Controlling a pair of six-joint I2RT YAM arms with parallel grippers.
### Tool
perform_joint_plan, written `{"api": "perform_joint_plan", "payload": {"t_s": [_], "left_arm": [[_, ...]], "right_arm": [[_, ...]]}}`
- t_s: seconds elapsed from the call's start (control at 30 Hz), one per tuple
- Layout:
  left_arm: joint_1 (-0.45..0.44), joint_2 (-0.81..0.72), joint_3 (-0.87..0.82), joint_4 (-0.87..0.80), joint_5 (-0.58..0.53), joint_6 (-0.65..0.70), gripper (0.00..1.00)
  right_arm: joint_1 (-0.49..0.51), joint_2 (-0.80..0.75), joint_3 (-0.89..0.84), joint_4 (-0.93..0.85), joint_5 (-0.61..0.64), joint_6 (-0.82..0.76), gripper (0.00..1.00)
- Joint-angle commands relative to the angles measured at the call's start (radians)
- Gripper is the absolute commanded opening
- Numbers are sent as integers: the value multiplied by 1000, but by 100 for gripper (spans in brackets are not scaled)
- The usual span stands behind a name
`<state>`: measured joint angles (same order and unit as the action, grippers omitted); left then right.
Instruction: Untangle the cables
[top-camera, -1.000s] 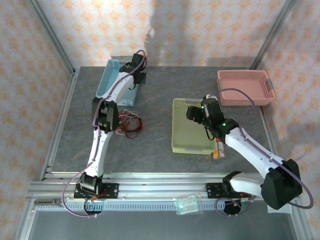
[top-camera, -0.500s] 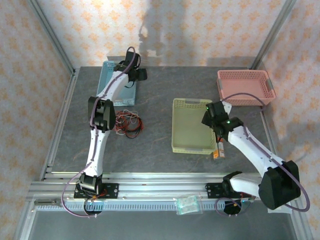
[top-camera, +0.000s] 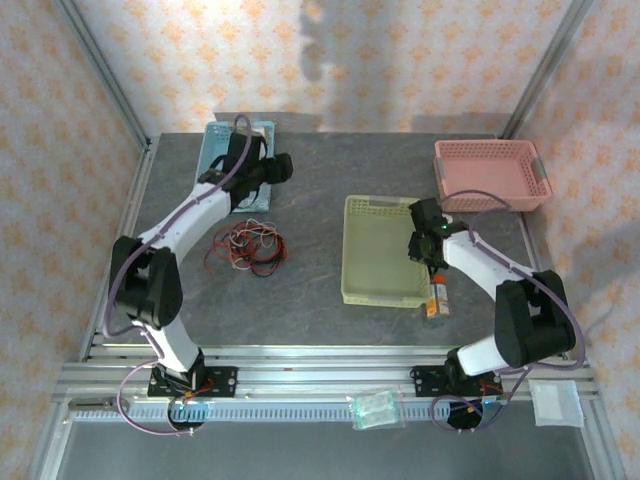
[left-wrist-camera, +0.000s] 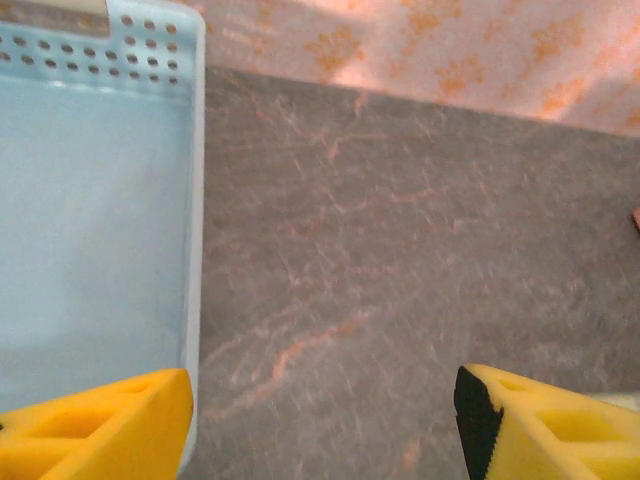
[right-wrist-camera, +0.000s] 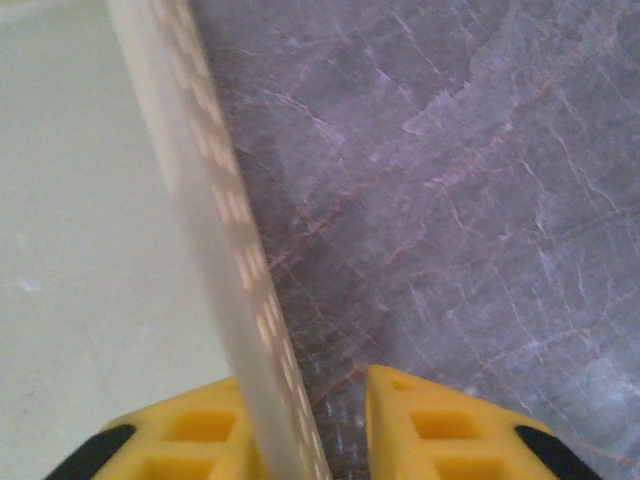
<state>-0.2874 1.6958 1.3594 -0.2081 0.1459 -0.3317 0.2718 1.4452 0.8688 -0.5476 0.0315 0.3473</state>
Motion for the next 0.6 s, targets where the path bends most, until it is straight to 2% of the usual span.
{"api": "perform_joint_plan", "payload": {"t_s": [0.0,0.17,0.4,0.57], "left_arm": [[-24,-50,-131,67,-76,12,72],[-35,-143,-312,190,-12,-36,71],[-30,-179,-391,259,18,-67,73],[18,-215,-432,301,69,-96,73]], "right_arm": [[-2,1,50,-4,21,-36,17],[-2,30,79,31,-11,-60,4],[-1,204,308,64,-32,-64,3],[4,379,529,79,-75,-81,2]]}}
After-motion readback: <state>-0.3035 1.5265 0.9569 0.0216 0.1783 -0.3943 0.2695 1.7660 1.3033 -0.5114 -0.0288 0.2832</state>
